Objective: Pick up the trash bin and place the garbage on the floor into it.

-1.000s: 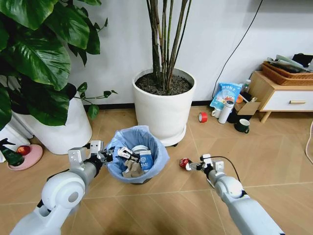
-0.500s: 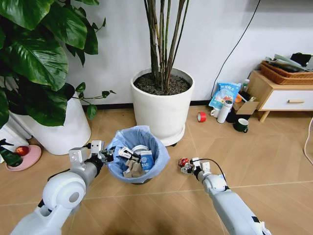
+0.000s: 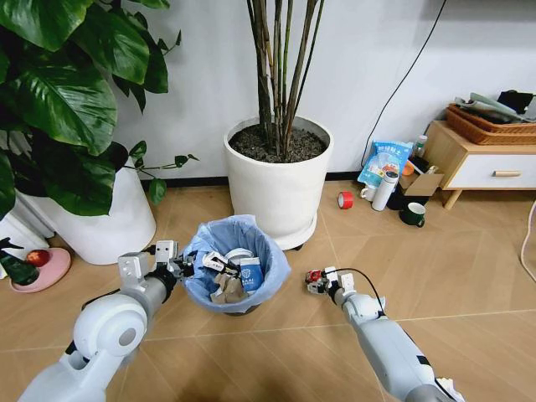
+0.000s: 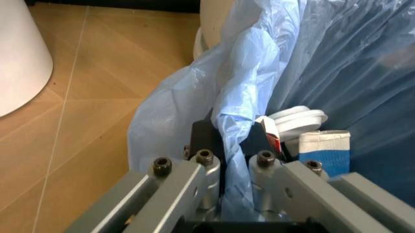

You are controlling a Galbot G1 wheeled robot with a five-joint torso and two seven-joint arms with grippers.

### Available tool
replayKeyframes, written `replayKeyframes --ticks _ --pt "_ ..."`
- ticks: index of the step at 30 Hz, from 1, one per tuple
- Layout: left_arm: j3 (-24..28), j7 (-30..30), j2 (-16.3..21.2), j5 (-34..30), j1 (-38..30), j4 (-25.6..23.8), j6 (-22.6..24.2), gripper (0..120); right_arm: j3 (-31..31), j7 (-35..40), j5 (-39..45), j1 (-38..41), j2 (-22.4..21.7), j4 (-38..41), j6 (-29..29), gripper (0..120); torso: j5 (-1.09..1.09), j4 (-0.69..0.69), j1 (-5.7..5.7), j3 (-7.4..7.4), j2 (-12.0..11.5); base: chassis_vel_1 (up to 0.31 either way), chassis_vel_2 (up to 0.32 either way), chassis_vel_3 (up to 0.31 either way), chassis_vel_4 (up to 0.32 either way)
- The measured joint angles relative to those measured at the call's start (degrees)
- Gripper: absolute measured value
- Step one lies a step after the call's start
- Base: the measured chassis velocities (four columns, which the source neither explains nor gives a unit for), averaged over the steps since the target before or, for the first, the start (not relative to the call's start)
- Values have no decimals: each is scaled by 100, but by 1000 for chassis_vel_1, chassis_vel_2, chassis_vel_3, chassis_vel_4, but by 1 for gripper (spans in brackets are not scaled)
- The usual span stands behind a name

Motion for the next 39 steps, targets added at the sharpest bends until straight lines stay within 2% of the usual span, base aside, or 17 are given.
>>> replayKeyframes --ticks 2,3,4,5,8,24,30,31,39 --pt "-1 5 1 0 -11 12 -1 0 13 -16 -33 7 1 -65 13 71 -1 0 0 0 0 0 0 0 0" --pt "-1 5 1 0 -11 12 -1 0 13 -16 -33 7 1 -65 13 71 -1 0 0 0 0 0 0 0 0" --pt "-1 8 -6 0 -15 24 -2 0 24 -21 -42 7 2 -93 20 65 0 0 0 0 0 0 0 0 0" --pt "-1 8 -6 0 -15 24 -2 0 24 -21 -42 7 2 -93 20 65 0 0 0 0 0 0 0 0 0" --pt "0 22 -13 9 -19 30 -5 0 52 -30 -64 -3 3 -136 54 50 -1 0 -1 -1 0 0 0 0 0" --pt "-7 34 17 11 -32 32 -10 0 145 60 -6 -181 -26 73 65 48 1 0 -1 0 0 0 0 0 0" --pt "-18 17 42 12 14 18 -10 0 255 306 840 -631 -378 1497 -213 48 0 -2 -1 0 0 0 0 0 0" --pt "-18 17 42 12 14 18 -10 0 255 306 840 -631 -378 1497 -213 48 0 -2 -1 0 0 0 0 0 0" --pt "63 18 123 41 23 51 6 0 364 465 1254 -912 -834 3072 -332 48 0 1 0 0 0 0 0 0 0"
